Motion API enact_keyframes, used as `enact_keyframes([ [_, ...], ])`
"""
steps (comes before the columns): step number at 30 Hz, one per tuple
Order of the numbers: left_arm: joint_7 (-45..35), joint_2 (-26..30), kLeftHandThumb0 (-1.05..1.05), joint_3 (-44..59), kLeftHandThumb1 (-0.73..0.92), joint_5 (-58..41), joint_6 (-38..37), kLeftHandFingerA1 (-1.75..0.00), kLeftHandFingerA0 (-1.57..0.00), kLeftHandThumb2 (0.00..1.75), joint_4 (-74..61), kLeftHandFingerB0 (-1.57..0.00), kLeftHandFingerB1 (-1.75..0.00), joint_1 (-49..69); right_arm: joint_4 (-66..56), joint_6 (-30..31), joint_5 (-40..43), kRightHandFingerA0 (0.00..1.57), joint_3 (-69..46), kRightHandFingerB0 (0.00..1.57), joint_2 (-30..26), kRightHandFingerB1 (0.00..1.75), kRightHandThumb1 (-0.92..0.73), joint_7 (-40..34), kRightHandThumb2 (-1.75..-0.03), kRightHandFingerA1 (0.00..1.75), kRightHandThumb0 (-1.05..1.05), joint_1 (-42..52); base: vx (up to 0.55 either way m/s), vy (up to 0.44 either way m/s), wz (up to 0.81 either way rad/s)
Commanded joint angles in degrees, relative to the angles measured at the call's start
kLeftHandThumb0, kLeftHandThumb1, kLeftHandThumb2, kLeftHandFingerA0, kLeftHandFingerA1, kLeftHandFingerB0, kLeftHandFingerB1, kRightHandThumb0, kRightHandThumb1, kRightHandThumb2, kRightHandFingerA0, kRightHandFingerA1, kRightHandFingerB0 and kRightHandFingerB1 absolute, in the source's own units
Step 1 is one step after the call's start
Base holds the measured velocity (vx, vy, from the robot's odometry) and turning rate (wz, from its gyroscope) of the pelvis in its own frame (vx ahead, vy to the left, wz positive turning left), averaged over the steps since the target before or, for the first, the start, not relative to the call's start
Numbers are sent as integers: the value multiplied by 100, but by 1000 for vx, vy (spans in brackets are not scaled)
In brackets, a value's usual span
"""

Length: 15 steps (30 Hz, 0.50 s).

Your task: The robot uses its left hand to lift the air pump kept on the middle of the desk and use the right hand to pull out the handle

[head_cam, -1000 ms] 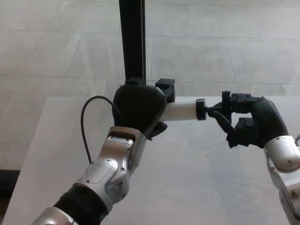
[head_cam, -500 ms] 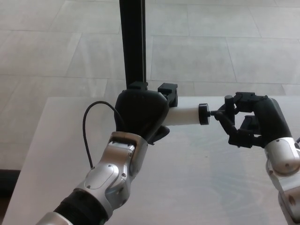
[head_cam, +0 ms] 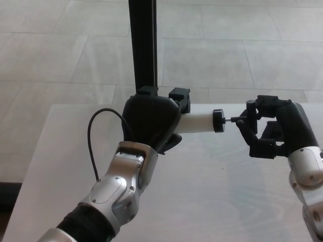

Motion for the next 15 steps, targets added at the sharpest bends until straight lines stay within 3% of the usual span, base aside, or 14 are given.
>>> enact_keyframes([
  [1,112,208,-21,59,61,58,-6,-173,-88,80,-34,-63,-138,129,-105,-176,62,88,-284,80,-160,161,-45,-11,-127,175,-11,118,0,0,0],
  [2,-27,217,-34,116,65,-39,1,-172,-86,72,-78,-64,-127,163,-86,-237,102,88,-350,80,-198,160,-44,15,-128,175,-11,130,0,0,0],
  [3,-29,227,-34,119,65,-41,-3,-172,-86,72,-83,-64,-127,166,-73,-250,92,88,-356,80,-183,160,-44,20,-128,175,-11,125,0,0,0],
  [4,153,286,-26,127,61,-33,-129,-169,-78,76,-59,-70,-135,206,-64,-261,144,86,-449,78,-262,159,-45,95,-126,175,-12,130,0,0,0],
  [5,190,305,-18,133,59,-39,-154,-174,-88,78,-35,-63,-138,241,-92,-195,162,86,-508,78,-297,160,-47,140,-123,175,-12,130,0,0,0],
  [6,102,356,-15,138,58,-46,-142,-175,-88,80,-30,-62,-145,273,-99,-250,228,118,-590,101,-320,131,-46,190,-118,143,-16,137,0,0,0],
  [9,-158,441,-19,104,64,10,-15,-175,-82,74,-120,-59,-142,336,-122,-284,221,118,-676,101,-393,131,-44,250,-119,142,-17,151,0,0,0],
  [10,-194,502,-32,69,68,48,-33,-175,-78,68,-127,-60,-135,361,-119,-288,253,118,-724,101,-417,129,-44,282,-119,141,-17,153,0,0,0],
  [11,-200,512,-32,62,68,49,-34,-175,-78,68,-134,-60,-135,366,-118,-290,257,118,-731,101,-418,129,-44,290,-119,141,-17,154,0,0,0],
  [12,-125,548,-35,54,65,59,-67,-172,-81,73,-150,-61,-134,409,-87,-297,274,87,-761,81,-447,157,-40,315,-130,175,-12,145,0,0,0],
  [14,-257,628,-28,70,68,-13,-93,-167,-83,73,-184,-66,-129,483,-110,-239,310,89,-851,84,-485,156,-38,351,-132,175,-10,139,0,0,0],
  [15,-255,654,-28,57,68,18,-75,-166,-73,76,-198,-67,-130,499,-99,-261,331,121,-885,104,-487,130,-42,363,-121,143,-16,145,0,0,0],
])
